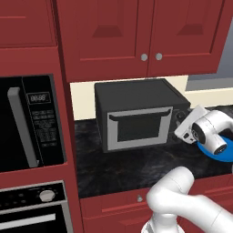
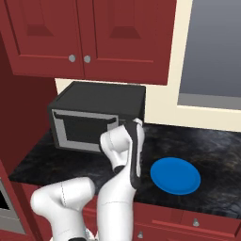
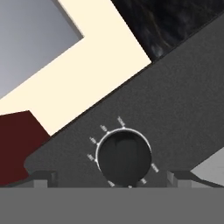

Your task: Pull the toaster oven rack outwards. Pick up the baguette from the plate and place it on the toaster oven rack. Close the toaster oven door fully and set the temperature to the lowest setting.

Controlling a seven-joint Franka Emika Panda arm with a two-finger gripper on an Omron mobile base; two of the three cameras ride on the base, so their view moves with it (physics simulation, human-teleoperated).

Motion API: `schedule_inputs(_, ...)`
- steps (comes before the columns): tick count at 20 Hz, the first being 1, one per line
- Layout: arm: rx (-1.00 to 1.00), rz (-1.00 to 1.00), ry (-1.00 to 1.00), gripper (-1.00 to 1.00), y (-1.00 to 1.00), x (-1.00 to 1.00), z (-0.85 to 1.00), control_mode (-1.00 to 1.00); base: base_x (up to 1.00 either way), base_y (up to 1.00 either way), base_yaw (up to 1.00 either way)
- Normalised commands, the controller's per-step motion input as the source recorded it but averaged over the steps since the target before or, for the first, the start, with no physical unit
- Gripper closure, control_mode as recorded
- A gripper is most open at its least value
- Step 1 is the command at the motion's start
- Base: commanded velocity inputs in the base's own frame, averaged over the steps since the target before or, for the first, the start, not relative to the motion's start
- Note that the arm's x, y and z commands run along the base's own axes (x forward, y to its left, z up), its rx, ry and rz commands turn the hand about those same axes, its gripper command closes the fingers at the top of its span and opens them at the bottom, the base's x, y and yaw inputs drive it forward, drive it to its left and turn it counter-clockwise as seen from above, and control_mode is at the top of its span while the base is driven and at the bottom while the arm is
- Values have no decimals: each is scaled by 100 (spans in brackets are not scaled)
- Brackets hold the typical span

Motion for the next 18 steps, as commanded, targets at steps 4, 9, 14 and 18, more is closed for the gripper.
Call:
schedule_inputs(4, -2, 0, 0, -100, 0, 22, -10, -100, 0, 0, 0)
schedule_inputs(9, -2, 0, 0, -100, 2, 13, -13, -100, 0, 0, 0)
schedule_inputs(14, -3, 0, 0, -100, 10, 14, -8, -100, 0, 0, 0)
schedule_inputs(18, -2, 0, 0, 100, 9, 21, -1, -100, 0, 0, 0)
